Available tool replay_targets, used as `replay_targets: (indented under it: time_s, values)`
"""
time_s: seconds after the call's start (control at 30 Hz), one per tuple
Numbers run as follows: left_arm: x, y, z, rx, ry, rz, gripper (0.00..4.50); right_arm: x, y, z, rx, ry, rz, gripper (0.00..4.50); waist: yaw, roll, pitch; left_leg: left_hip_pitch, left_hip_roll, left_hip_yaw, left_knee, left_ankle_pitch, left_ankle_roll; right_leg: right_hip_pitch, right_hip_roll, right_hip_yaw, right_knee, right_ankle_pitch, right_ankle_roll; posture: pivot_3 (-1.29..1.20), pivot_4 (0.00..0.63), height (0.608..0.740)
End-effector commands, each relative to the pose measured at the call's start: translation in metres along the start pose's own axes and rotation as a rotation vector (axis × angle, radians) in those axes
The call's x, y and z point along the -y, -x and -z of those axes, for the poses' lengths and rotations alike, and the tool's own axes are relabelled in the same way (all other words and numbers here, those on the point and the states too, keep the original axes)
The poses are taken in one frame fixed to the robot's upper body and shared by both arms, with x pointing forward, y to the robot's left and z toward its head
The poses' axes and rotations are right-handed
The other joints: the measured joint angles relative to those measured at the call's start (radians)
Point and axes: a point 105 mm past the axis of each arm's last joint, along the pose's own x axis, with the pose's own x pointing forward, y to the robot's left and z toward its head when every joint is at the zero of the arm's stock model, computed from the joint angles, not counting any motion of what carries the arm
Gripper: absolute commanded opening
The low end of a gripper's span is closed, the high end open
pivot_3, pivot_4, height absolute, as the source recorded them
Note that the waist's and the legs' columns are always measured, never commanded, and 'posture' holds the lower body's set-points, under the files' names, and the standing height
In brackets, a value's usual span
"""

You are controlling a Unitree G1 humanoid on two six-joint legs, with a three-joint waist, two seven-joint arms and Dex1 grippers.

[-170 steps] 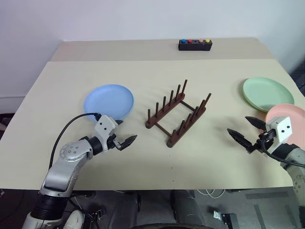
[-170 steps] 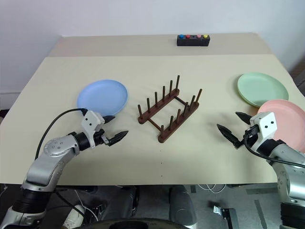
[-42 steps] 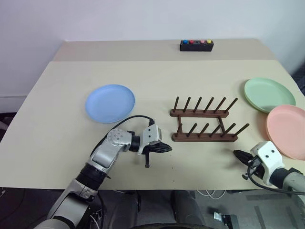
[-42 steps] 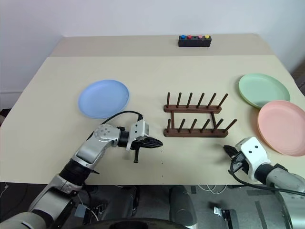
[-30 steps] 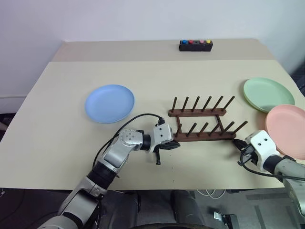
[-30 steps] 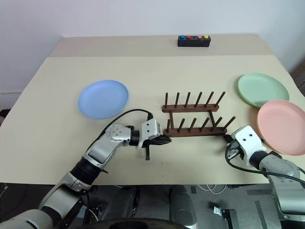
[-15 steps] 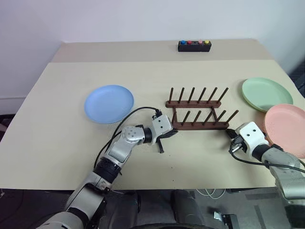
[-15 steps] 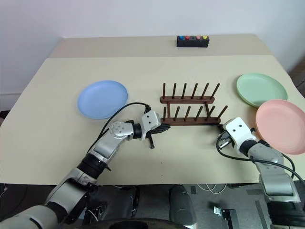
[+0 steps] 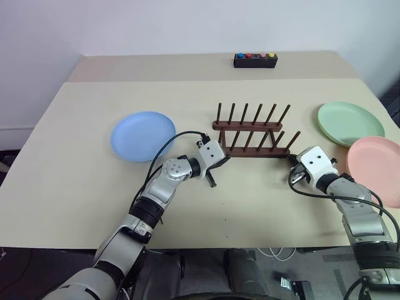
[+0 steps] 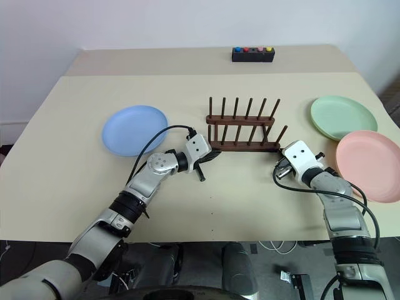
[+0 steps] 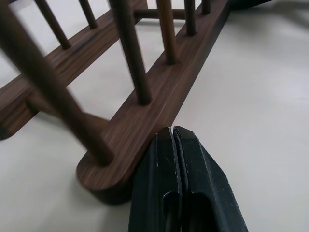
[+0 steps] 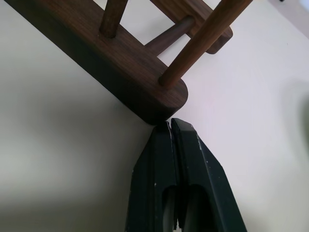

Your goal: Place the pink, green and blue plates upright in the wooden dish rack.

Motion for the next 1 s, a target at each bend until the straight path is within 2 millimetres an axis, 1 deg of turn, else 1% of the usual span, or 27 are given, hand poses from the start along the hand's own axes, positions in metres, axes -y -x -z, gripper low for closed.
replay_targets:
  time_s: [0.03,0.2,0.33,0.43,0.53,0.57,0.6,0.67,0.73,0.8,0.9,1.0]
  values:
    - [-0.003,0.004,0.005,-0.014,0.004,-0.016,0.01,0.0,-0.001,-0.006,0.031,0.011,0.006,0.0,0.0,0.0,0.0,0.0,0.0,0.0,0.0,0.0,0.0,0.0,0.0,0.0,0.0,0.0,0.0,0.0,0.15,0.74]
    - [0.004,0.007,0.002,0.007,0.021,0.016,0.01,0.006,0.01,-0.001,0.017,0.022,0.036,0.0,0.0,0.0,0.0,0.0,0.0,0.0,-0.001,0.0,0.0,0.0,0.0,0.0,0.0,0.0,0.0,0.0,0.15,0.74]
    - [0.018,0.016,-0.008,0.055,0.036,0.102,0.01,0.016,0.033,-0.003,0.01,0.026,0.056,0.0,0.001,0.0,0.0,-0.001,0.0,0.0,-0.002,0.0,0.0,-0.001,0.0,0.0,0.0,0.0,0.0,0.0,0.15,0.74]
    - [0.028,0.026,-0.014,0.084,0.058,0.163,0.0,0.022,0.056,-0.009,0.005,0.02,0.06,0.78,0.003,0.0,0.0,-0.002,0.0,0.0,-0.002,0.0,0.0,-0.003,0.0,0.0,0.0,0.0,0.0,0.0,0.15,0.74]
    - [0.037,0.034,-0.021,0.121,0.09,0.222,0.0,0.029,0.08,-0.015,-0.012,0.022,0.079,2.34,0.002,0.0,0.0,-0.003,0.0,0.0,-0.001,0.0,0.0,-0.003,0.0,0.0,0.0,0.0,0.0,0.0,0.15,0.74]
    - [0.04,0.036,-0.023,0.13,0.101,0.241,0.0,0.032,0.087,-0.017,-0.021,0.024,0.089,2.79,0.002,0.001,0.0,-0.003,0.0,0.0,-0.001,0.0,0.0,-0.003,0.0,0.0,0.0,0.0,0.0,0.0,0.15,0.74]
    - [0.042,0.038,-0.024,0.136,0.11,0.256,0.0,0.034,0.094,-0.018,-0.033,0.03,0.099,3.37,0.003,0.001,0.0,-0.003,0.0,0.0,-0.001,0.0,0.0,-0.003,0.0,0.0,0.0,0.0,0.0,0.0,0.15,0.74]
    - [0.048,0.041,-0.025,0.141,0.119,0.295,0.0,0.039,0.105,-0.018,-0.065,0.049,0.133,4.4,0.004,0.0,0.0,-0.003,0.0,0.0,-0.001,0.0,0.0,-0.002,0.0,0.0,0.0,0.0,0.0,0.0,0.15,0.74]
    - [0.054,0.043,-0.026,0.146,0.112,0.337,0.0,0.042,0.113,-0.015,-0.096,0.049,0.164,4.46,0.003,0.0,0.0,-0.003,0.0,0.0,0.0,0.0,0.0,-0.002,0.0,0.0,0.0,0.0,0.0,0.0,0.15,0.74]
    - [0.057,0.044,-0.027,0.147,0.101,0.355,0.0,0.045,0.12,-0.008,-0.14,0.031,0.2,4.46,0.004,0.0,0.0,-0.003,0.0,0.0,-0.001,0.0,0.0,-0.002,0.0,0.0,-0.001,-0.001,0.0,0.0,0.15,0.74]
    - [0.058,0.041,-0.026,0.141,0.094,0.366,0.0,0.053,0.127,0.009,-0.232,0.019,0.271,4.46,0.005,0.0,0.0,-0.004,0.0,0.0,-0.001,0.0,0.0,-0.002,0.0,0.0,-0.001,-0.001,-0.001,0.0,0.15,0.74]
    - [0.061,0.038,-0.031,0.155,0.101,0.39,0.0,0.054,0.127,0.026,-0.297,-0.011,0.314,4.46,0.005,0.0,0.0,-0.004,0.0,0.0,-0.001,0.0,0.0,-0.003,0.0,0.0,-0.001,-0.002,-0.003,0.0,0.15,0.74]
